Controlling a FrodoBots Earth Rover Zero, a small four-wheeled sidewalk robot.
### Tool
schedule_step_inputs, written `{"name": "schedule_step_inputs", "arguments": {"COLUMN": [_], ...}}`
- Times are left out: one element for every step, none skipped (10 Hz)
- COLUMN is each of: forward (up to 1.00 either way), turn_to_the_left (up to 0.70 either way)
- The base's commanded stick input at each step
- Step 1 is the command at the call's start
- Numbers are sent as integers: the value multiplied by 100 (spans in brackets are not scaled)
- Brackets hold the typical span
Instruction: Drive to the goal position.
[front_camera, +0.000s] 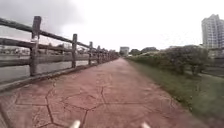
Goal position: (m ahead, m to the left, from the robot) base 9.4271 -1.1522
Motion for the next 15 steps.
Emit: {"name": "schedule_step_inputs", "arguments": {"forward": [70, 70, 70, 70, 70, 70, 70, 70, 70, 70, 70, 70, 70, 70, 70], "turn_to_the_left": [0, 0, 0, 0, 0, 0, 0, 0, 0, 0, 0, 0, 0, 0, 0]}}
